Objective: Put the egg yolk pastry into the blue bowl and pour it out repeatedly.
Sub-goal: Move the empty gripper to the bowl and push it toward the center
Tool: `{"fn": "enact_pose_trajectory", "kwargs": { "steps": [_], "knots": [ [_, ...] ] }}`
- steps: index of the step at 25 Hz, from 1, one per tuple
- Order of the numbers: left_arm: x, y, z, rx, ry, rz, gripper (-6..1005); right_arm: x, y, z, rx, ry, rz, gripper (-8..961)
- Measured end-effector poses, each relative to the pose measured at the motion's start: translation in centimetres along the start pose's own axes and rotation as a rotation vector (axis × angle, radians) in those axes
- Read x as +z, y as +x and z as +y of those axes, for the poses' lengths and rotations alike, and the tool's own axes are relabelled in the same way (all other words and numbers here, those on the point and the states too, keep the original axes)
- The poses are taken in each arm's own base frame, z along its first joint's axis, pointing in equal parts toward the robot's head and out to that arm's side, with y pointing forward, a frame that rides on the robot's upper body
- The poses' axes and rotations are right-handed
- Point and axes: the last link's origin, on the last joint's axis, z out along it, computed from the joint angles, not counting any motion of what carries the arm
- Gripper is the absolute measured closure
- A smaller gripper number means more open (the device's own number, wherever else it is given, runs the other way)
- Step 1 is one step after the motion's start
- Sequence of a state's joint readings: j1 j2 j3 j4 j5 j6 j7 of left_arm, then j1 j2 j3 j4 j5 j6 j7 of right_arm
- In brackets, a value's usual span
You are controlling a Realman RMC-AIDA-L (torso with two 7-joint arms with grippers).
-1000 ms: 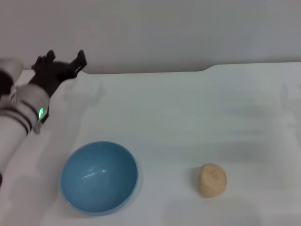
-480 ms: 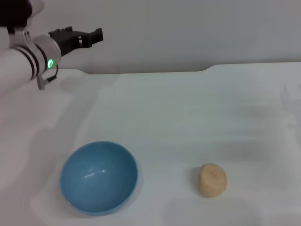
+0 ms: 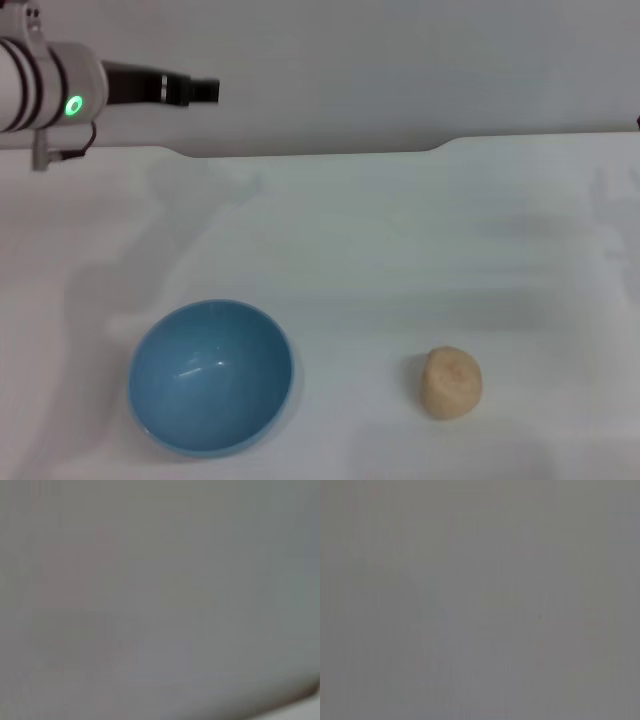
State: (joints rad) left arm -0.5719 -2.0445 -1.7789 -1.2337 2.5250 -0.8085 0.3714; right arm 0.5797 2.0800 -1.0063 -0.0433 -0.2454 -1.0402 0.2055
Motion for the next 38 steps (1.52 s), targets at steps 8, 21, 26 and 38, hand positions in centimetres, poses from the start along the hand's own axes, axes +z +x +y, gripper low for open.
{"fn": "enact_pose_trajectory", "kwargs": {
  "steps": [8, 21, 26, 38],
  "knots": [
    [-3.5, -1.8, 0.2, 0.010, -0.089, -0.234, 123, 1.3, -0.6, 0.3, -0.007, -0.007, 0.007, 525],
    [-8.2, -3.6, 2.8, 0.101, -0.141, -0.630, 122, 1.5, -0.8, 0.4, -0.011, -0.008, 0.001, 526],
    [-7.7, -4.5, 4.4, 0.147, -0.132, -0.729, 123, 1.6, -0.9, 0.3, -0.013, -0.008, -0.002, 527],
    [-3.8, -5.8, 5.2, 0.181, -0.083, -0.805, 123, 1.1, -0.5, -0.1, -0.014, 0.004, 0.015, 527]
  ]
}}
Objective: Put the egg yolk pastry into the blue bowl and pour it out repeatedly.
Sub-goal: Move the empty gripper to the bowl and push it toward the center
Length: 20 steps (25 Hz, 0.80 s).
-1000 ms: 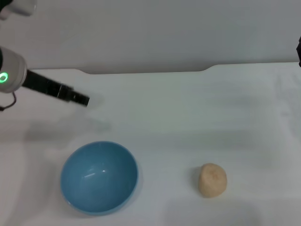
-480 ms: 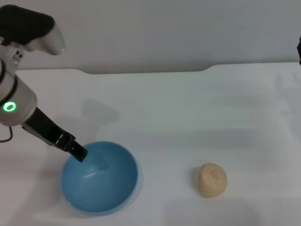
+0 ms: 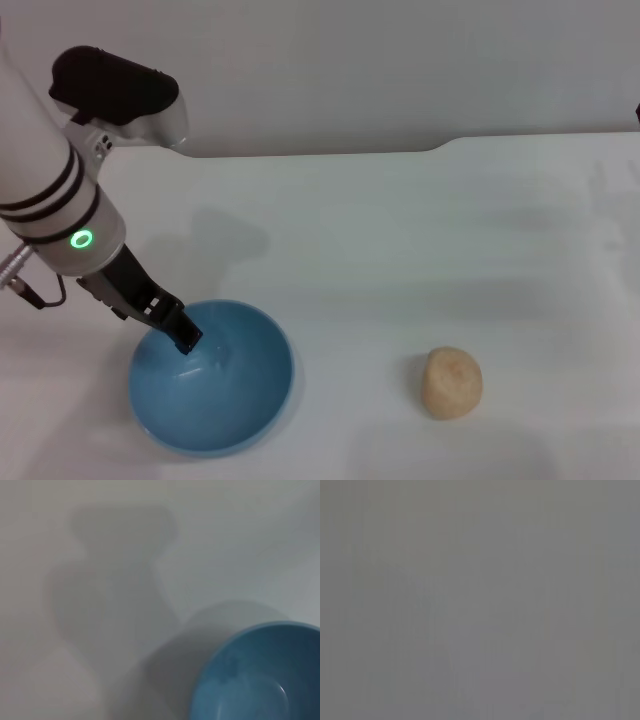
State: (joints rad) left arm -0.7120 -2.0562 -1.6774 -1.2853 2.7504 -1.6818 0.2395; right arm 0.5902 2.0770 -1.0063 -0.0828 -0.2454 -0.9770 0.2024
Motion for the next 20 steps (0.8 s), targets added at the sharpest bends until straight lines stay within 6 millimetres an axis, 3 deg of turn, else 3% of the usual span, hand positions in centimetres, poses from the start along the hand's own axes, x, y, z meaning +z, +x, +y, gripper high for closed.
{"fn": "enact_pose_trajectory", "kwargs": {
  "steps": [14, 20],
  "knots": [
    [5.2, -0.3, -1.4, -0.069, -0.002, -0.063, 130, 0.0, 0.0, 0.0, 0.000, 0.001, -0.001, 528],
    [5.9, -0.5, -1.5, -0.075, -0.004, -0.080, 145, 0.0, 0.0, 0.0, 0.000, 0.001, -0.001, 529]
  ]
}}
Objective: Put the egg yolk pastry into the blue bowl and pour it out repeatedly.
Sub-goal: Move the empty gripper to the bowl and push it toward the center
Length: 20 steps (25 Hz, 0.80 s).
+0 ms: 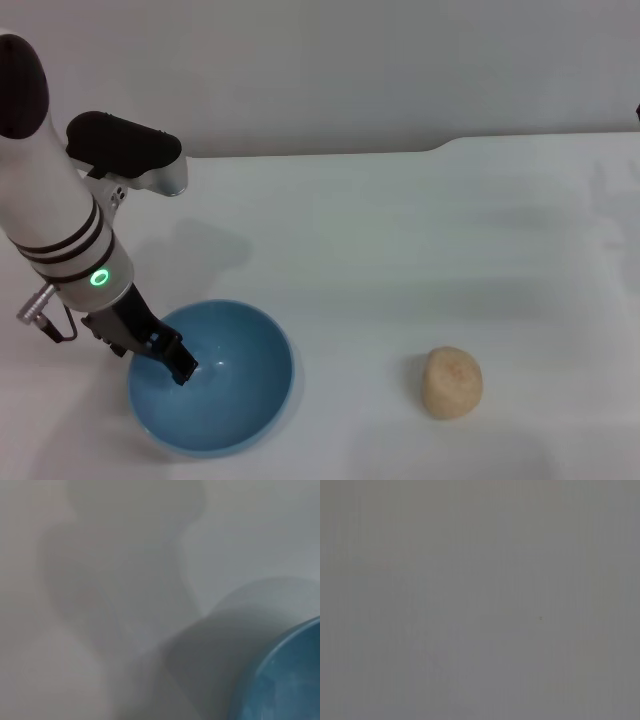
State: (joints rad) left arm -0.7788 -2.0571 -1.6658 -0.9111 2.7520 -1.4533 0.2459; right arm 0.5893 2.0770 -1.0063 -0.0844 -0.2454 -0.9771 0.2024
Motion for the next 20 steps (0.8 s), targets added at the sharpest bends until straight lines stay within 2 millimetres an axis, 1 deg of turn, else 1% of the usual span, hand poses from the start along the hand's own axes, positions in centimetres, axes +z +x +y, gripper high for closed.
{"fn": "enact_pose_trajectory", "kwargs": {
  "steps": [7, 15, 20],
  "knots": [
    [0.08, -0.06, 0.05, 0.003, -0.002, -0.013, 163, -0.01, 0.01, -0.01, 0.000, 0.000, 0.000, 529],
    [0.05, -0.22, 0.05, 0.005, -0.004, -0.028, 428, -0.06, 0.05, -0.01, -0.001, -0.001, 0.002, 530],
    [0.24, -0.41, 0.02, 0.001, -0.006, -0.041, 644, -0.08, 0.08, 0.00, -0.002, -0.002, 0.002, 530]
  ]
}}
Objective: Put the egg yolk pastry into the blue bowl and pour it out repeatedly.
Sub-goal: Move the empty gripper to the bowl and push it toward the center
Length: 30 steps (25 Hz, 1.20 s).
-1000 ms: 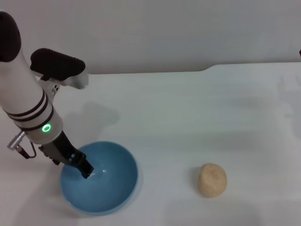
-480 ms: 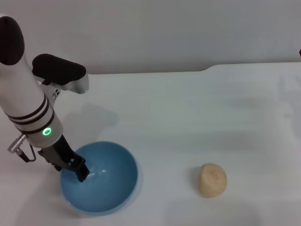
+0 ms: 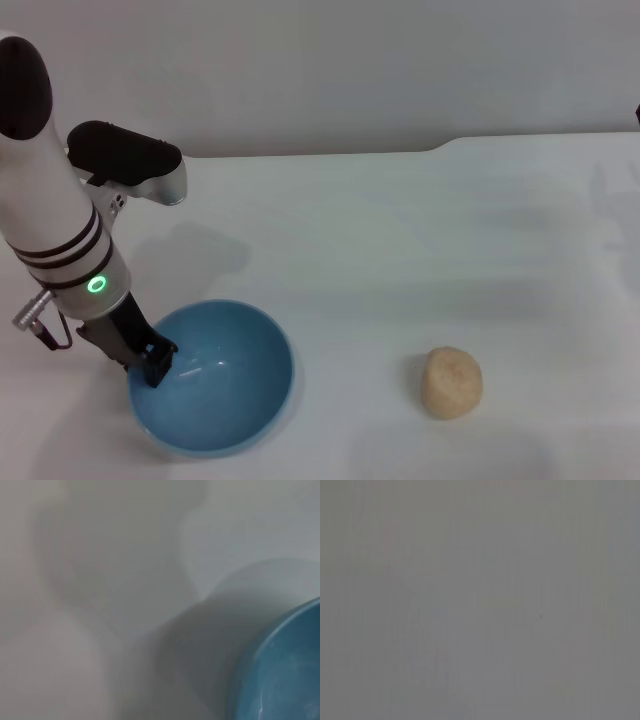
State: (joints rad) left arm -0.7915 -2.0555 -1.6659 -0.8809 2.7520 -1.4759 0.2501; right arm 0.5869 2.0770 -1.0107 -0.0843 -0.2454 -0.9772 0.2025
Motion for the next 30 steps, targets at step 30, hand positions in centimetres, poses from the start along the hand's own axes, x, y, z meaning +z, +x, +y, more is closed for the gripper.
{"fn": "enact_pose_trajectory", "kwargs": {
  "steps": [30],
  "knots": [
    [-2.3, 2.6, 1.8, 0.120, 0.018, 0.039, 996, 4.3, -3.9, 3.2, 0.550, -0.210, 0.067, 532]
  ]
}}
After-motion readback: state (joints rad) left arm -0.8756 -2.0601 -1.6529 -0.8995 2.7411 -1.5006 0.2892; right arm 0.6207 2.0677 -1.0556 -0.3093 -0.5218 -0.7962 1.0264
